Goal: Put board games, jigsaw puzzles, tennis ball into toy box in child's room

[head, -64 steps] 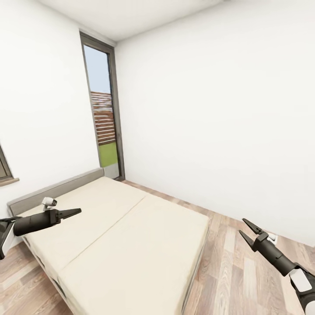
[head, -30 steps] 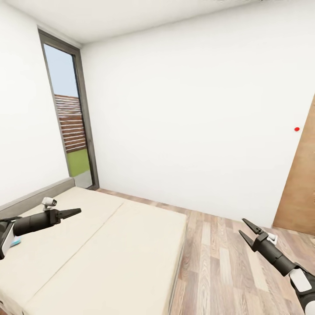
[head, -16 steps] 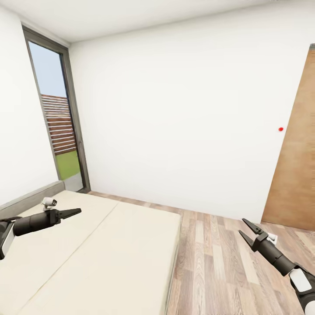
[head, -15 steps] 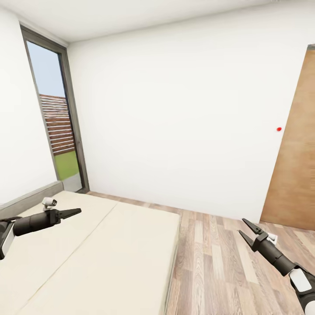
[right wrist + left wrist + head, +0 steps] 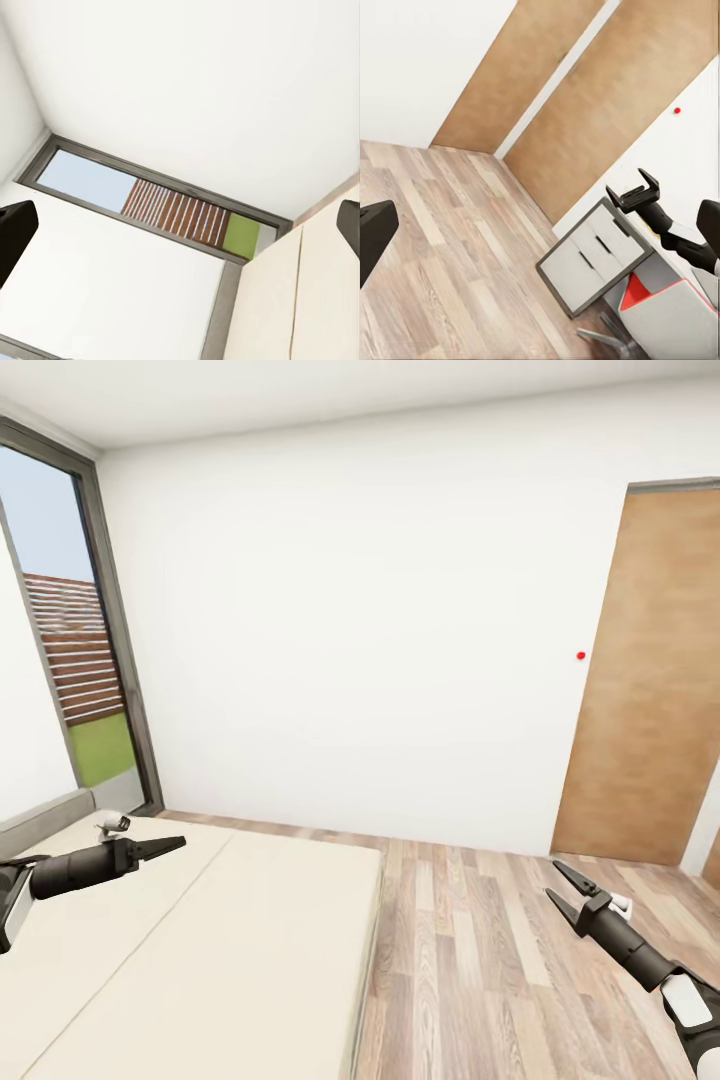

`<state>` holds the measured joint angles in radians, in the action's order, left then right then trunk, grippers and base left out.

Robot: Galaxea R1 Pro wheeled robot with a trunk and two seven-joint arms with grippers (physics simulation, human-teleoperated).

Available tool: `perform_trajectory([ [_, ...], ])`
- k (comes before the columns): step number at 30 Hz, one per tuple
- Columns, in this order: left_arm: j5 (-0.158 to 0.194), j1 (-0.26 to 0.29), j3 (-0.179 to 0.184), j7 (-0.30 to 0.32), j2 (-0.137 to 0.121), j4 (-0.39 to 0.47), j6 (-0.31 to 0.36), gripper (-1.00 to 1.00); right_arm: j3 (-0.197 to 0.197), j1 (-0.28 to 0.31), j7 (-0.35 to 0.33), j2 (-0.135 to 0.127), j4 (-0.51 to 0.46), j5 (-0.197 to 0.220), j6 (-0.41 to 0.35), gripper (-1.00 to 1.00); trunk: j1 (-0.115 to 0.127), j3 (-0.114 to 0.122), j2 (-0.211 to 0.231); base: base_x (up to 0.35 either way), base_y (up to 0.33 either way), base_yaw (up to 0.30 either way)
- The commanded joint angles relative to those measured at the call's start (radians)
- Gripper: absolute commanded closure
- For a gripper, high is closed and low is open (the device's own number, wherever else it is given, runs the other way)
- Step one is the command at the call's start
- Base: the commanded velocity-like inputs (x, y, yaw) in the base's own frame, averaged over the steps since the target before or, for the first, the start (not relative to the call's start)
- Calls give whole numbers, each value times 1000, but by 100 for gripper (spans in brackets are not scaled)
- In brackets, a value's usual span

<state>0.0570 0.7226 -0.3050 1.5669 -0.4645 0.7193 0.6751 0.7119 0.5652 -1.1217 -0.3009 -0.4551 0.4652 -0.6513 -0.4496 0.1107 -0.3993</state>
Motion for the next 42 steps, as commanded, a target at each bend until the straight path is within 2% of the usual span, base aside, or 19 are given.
perform_trajectory([
  [1, 0, 0, 0, 4, 0, 0, 11, -100, 3, 1, 1, 0, 1, 2, -7, -100, 0, 0, -1, 0, 1, -251],
  [28, 0, 0, 0, 4, -1, 0, 11, -100, 3, 1, 10, 2, 0, 1, -7, -100, 0, 18, -1, -13, 43, -248],
  [42, 0, 0, 0, 4, 0, 0, 11, -100, 3, 1, 10, 1, 0, 1, -7, -100, 0, 14, -1, -19, 9, -77],
])
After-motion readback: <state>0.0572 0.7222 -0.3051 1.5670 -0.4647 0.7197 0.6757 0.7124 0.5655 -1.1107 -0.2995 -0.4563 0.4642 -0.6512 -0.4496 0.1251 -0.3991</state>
